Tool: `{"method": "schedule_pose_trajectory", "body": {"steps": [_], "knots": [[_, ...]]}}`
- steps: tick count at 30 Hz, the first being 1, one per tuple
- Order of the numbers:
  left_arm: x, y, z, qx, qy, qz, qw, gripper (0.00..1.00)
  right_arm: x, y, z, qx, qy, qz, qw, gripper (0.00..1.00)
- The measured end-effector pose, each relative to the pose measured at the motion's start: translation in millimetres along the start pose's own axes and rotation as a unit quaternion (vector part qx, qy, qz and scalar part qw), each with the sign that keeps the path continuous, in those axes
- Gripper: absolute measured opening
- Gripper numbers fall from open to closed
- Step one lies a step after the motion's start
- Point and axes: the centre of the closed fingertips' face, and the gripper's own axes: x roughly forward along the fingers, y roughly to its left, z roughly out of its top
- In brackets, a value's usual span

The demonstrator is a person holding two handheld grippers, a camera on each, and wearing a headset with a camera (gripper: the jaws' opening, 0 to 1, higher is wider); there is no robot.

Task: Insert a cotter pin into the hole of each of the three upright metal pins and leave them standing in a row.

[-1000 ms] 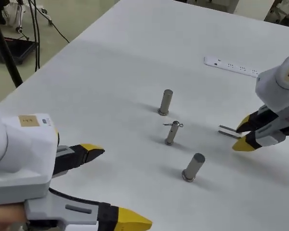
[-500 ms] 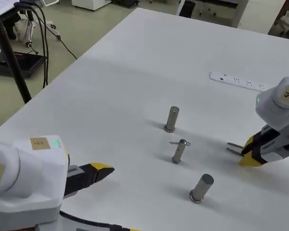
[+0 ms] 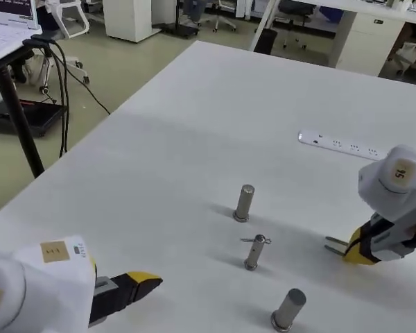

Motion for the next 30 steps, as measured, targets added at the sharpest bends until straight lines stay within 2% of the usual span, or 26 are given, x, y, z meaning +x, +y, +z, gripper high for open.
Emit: {"method": "schedule_pose_trajectory", "body": {"steps": [3, 6, 10, 13, 16, 22, 30], "knots": [[-1.4, 0.8, -0.1, 0.002, 0.001, 0.003, 1.0, 0.92, 1.1, -2.2, -0.8, 0.006, 0.005, -0.003, 1.0, 0.0], [-4.2, 2.0, 0.3, 0.002, 0.0, 0.01, 1.0, 0.92, 1.7, -2.8, -1.5, -0.007, 0.007, -0.006, 0.9999, 0.0], [-10.6, 6.0, -0.1, 0.011, 0.004, 0.028, 0.9995, 0.92, 1.9, -5.5, -1.6, 0.015, 0.0, -0.003, 0.9999, 0.0], [-15.6, 7.7, -0.8, 0.009, 0.003, 0.035, 0.9993, 0.92, 0.9, -8.0, -1.4, 0.025, -0.003, -0.012, 0.9996, 0.0], [-20.1, 7.5, -1.5, 0.005, 0.003, 0.039, 0.9992, 0.92, -2.8, -5.8, 0.7, 0.032, -0.011, -0.011, 0.9994, 0.0], [-25.7, 11.1, 6.5, -0.001, -0.008, 0.052, 0.9986, 0.89, -25.4, 4.3, 15.5, 0.016, -0.043, -0.033, 0.9984, 0.0], [-25.0, 8.7, 25.4, -0.004, -0.026, 0.057, 0.998, 0.86, -52.8, 22.1, 21.5, -0.004, -0.071, -0.062, 0.9956, 0.0]]}}
